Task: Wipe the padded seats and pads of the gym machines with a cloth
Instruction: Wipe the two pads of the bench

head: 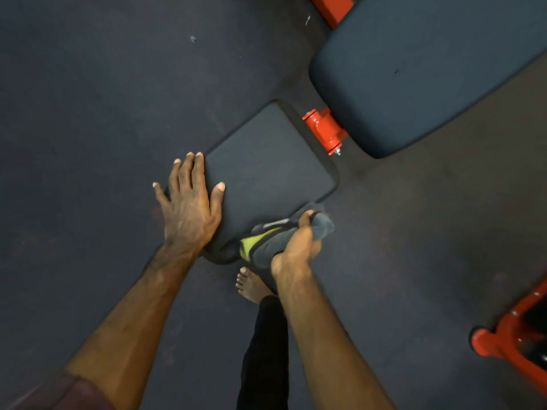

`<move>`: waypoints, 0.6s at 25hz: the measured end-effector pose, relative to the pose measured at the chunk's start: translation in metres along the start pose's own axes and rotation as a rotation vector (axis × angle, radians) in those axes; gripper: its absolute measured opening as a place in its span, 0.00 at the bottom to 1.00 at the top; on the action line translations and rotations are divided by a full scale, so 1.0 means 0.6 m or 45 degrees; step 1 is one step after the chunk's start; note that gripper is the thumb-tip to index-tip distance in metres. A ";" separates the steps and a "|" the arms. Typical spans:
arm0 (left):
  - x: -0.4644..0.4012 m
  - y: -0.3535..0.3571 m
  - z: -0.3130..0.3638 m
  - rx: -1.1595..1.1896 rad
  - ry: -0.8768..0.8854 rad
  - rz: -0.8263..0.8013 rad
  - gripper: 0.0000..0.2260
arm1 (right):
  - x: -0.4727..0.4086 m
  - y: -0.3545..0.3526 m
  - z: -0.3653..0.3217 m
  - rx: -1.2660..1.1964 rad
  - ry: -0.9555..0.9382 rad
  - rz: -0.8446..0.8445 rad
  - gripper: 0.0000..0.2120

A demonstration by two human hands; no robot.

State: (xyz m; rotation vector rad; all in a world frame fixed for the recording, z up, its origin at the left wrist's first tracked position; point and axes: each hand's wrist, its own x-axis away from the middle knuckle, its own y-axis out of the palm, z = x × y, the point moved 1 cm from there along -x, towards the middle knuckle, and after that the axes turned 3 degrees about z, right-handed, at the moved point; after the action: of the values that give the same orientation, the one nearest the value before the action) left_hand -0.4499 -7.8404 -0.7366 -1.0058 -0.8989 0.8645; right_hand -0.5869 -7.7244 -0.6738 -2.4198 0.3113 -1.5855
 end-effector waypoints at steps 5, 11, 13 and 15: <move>-0.025 -0.008 0.021 -0.014 -0.006 -0.106 0.34 | -0.082 0.032 -0.030 0.086 -0.275 0.035 0.17; -0.028 -0.012 0.028 -0.023 -0.033 -0.121 0.36 | -0.133 0.064 -0.163 0.894 -0.866 -0.006 0.15; -0.029 -0.015 0.032 -0.013 -0.047 -0.147 0.35 | -0.124 0.081 -0.176 1.255 -1.091 -0.067 0.14; -0.032 -0.021 0.035 -0.004 -0.062 -0.187 0.35 | -0.110 0.105 -0.183 1.394 -1.200 -0.109 0.18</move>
State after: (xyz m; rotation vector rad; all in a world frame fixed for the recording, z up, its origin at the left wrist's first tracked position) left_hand -0.4740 -7.8550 -0.7230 -0.9127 -1.0031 0.7662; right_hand -0.7167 -7.7728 -0.7081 -1.9103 -0.6549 -0.2560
